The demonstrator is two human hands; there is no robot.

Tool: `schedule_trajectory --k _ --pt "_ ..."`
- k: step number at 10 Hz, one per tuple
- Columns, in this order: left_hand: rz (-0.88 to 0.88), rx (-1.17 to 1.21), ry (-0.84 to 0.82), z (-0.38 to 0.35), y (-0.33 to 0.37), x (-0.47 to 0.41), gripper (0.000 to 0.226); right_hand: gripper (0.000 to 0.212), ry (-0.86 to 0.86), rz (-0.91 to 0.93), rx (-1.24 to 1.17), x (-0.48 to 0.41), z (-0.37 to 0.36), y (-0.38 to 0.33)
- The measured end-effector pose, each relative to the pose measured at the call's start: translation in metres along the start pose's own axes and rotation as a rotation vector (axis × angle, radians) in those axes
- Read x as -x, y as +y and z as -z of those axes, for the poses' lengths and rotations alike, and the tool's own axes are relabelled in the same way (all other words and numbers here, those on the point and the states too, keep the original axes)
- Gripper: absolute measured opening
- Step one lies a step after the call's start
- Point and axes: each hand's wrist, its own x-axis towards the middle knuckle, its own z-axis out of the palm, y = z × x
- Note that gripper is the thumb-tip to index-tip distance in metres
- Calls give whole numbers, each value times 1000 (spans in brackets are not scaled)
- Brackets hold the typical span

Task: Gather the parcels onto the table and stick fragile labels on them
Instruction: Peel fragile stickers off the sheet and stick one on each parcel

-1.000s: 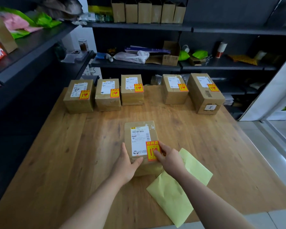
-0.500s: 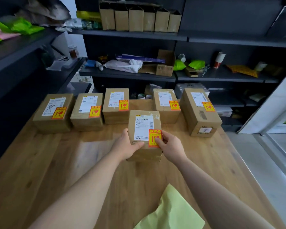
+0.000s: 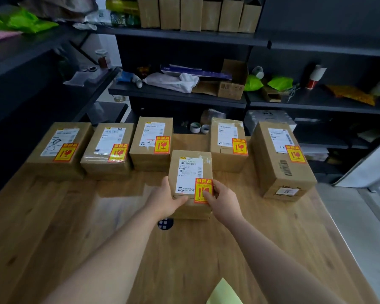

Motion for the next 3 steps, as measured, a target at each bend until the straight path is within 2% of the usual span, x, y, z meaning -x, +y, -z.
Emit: schedule_trajectory --k 2,3 --pt "-3 -37 -7 -2 -3 2 74 39 6 -27 113 2 -1 -4" --pt "-31 -220 48 4 -2 7 65 24 49 1 275 6 2 -14"
